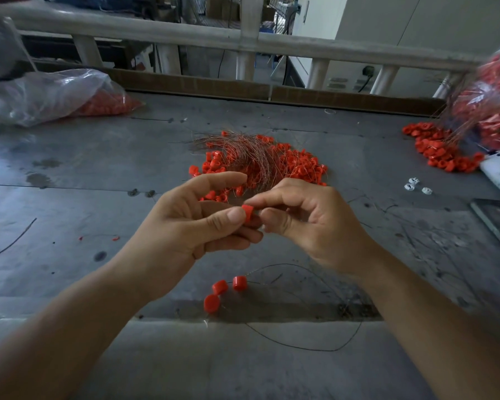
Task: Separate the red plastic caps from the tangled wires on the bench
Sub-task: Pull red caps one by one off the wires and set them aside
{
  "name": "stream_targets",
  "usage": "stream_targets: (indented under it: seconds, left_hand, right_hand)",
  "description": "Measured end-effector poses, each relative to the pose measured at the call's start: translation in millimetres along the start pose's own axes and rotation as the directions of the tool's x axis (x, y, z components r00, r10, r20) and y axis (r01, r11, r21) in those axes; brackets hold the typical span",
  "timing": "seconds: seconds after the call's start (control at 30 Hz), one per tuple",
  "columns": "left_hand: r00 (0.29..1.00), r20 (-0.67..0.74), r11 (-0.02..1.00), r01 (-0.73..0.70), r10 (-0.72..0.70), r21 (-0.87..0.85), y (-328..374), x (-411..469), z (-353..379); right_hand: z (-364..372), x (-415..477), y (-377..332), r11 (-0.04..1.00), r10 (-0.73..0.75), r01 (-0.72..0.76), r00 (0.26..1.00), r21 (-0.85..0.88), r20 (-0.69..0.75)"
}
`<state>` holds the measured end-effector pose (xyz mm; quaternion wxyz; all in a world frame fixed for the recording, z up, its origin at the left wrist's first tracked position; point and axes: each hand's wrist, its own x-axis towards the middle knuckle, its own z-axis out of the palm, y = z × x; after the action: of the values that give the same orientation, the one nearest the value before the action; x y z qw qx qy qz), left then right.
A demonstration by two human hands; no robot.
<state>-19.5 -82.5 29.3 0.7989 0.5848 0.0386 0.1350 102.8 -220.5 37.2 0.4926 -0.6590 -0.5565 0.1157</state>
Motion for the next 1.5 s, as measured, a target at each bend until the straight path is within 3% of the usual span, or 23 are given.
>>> stream_targets:
  seconds: [0.33,0.5,0.6,0.7,0.87,1.0,1.17,1.37,1.5]
  left_hand:
    - [0.995,0.063,0.993,-0.072,0.078,-0.098,1,4,-10]
    - [0.99,0.138,0.997,-0.025,0.036,-0.078,-2,4,-10]
    - [0.98,0.197,0.995,-0.005,0.024,-0.096,-2,3,-10]
    - [0.975,0.218,0.995,-0.011,0.033,-0.101,-2,3,-9]
    - [0.996,0.081,0.999,-0.045,0.047,-0.02,-1,4,-7]
    - [0.997,-0.043,0.998,-0.058,0.059,0.029,4,5,-5]
    - [0.987,-0.143,0.996,-0.062,0.071,0.067,9,3,-6]
    - [0.975,-0.214,0.986,-0.029,0.064,0.163,13,3,-14]
    - [0.983,-0.181,0.939,0.051,0.012,0.34,10,1,-14]
  right_hand:
    - [-5,-1,7,0.983,0.14,-0.124,0.983,-0.139,0.117]
    - [-1,-1,5,0.994,0.017,-0.016,1.0,-0.106,0.008]
    - [4,0,6,0.974,-0.085,0.09,0.996,-0.206,0.035]
    - [6,-2,8,0.953,-0.076,0.098,0.993,-0.287,0.089]
    - [1,-2,3,0.955,-0.045,0.046,0.999,-0.292,0.01]
    - [-9,-1,0,0.896,-0.082,0.08,0.997,-0.436,0.016]
    - [-30,0,2,0.839,-0.058,-0.03,0.988,-0.543,-0.145]
    - [-46,-1,3,0.798,0.122,-0.182,0.982,-0.574,-0.142]
    - [-54,-3,8,0.773,0.347,-0.318,0.936,-0.549,-0.054]
